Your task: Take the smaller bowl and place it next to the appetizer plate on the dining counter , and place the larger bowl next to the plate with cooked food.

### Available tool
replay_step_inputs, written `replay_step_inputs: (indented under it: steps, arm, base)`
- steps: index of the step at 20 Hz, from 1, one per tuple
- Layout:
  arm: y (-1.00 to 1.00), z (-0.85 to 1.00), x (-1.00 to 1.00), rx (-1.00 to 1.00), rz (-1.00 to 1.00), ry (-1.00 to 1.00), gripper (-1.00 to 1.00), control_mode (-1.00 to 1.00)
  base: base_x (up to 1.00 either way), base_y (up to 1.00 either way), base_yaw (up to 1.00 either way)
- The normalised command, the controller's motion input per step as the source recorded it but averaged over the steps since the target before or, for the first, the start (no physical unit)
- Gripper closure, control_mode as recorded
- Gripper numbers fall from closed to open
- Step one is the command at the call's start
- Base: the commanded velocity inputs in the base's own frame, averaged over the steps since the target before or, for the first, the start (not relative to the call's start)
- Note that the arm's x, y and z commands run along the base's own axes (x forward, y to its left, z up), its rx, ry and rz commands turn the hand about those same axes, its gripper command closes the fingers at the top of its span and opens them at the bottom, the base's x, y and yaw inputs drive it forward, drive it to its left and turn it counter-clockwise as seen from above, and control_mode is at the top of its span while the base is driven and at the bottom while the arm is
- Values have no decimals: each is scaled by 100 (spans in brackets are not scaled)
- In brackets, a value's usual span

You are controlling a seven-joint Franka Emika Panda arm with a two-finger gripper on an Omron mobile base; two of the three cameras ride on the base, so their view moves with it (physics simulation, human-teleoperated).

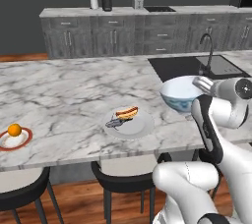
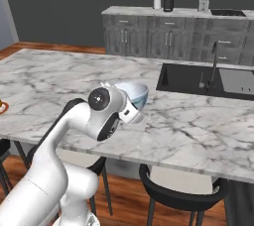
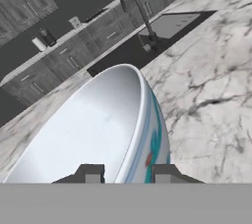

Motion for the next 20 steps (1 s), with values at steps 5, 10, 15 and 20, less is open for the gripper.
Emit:
replay_step_inputs:
  steps: [5,10,15,20]
  arm:
    - [0,-48,60,0,2,0,100,-100]
    - [0,-42,53,0,1,3,100,-100]
    - [0,-41,46,0,2,4,100,-100]
    - [-4,-39,49,0,3,5,100,-100]
  base:
    - [0,0,0]
    - [0,0,0]
    - [0,0,0]
    - [0,0,0]
